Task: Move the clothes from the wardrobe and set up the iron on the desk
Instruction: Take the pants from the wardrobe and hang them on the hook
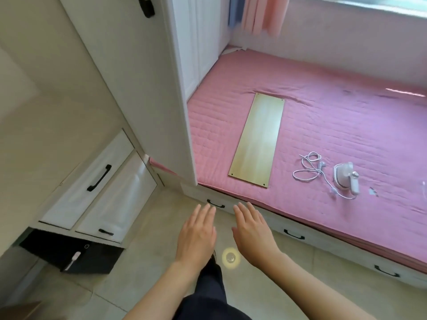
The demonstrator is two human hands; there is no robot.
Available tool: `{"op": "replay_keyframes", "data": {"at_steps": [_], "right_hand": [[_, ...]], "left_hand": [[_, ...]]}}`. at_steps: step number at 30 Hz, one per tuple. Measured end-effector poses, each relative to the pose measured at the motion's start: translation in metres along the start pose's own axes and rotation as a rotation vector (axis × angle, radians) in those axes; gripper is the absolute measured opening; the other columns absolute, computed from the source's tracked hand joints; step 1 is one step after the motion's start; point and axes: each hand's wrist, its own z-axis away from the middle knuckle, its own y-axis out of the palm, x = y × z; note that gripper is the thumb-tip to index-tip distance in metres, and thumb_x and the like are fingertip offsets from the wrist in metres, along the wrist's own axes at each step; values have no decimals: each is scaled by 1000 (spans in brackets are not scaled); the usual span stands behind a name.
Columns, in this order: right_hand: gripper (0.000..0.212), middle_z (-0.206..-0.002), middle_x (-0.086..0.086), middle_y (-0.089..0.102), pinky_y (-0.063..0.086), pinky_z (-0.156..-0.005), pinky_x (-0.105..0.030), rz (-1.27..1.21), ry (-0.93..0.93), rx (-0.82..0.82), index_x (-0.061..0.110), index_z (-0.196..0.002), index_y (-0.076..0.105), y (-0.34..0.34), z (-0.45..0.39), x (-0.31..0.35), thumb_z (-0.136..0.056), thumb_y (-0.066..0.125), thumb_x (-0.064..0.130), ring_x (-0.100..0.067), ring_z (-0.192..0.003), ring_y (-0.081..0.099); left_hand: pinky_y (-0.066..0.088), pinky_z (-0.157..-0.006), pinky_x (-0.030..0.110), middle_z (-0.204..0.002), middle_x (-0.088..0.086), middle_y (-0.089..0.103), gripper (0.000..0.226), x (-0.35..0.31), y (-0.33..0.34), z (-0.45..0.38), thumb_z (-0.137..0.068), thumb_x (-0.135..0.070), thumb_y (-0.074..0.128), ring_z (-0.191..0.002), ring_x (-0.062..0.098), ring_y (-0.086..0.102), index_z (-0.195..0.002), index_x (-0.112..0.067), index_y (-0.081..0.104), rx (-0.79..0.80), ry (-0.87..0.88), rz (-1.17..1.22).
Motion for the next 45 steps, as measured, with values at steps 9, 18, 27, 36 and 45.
{"op": "replay_keyframes", "data": {"at_steps": [9,18,27,36,45], "right_hand": [[63,-125,-14,59,50,-94,-46,-21,89,-21,2,-128,54,-22,-104,-37,-71,75,19,-37,-120,54],[60,-121,-15,62,50,-91,-45,-10,106,-52,1,-122,59,-38,-179,-75,-69,78,22,-37,-115,58],[56,-144,-16,40,29,-111,-47,-19,-64,-48,1,-142,33,-61,-268,-126,-94,49,23,-38,-137,31],[54,-139,-17,46,31,-110,-46,14,-311,-75,0,-139,37,-103,-367,-178,-93,51,23,-39,-134,35],[53,-140,-16,44,30,-112,-45,-3,-516,-98,1,-141,33,-144,-456,-172,-94,49,21,-37,-137,30]], "left_hand": [[39,-107,36,-136,4,55,51,9,-17,-134,-86,-22,62,-132,23,45,-135,-13,51,-2,140,-25],[24,-117,36,-150,1,37,51,8,-25,-222,-98,-27,41,-141,19,28,-147,-16,31,22,129,-22],[40,-106,37,-136,5,52,48,-10,-31,-301,-91,-19,53,-127,23,46,-138,-12,44,-68,-34,-7],[43,-102,34,-134,6,54,44,-25,-53,-377,-92,-17,54,-124,21,47,-135,-9,48,-250,-248,-13],[44,-97,34,-130,6,56,40,-3,-120,-442,-93,-14,51,-123,22,47,-132,-9,50,-487,-472,-14]]}}
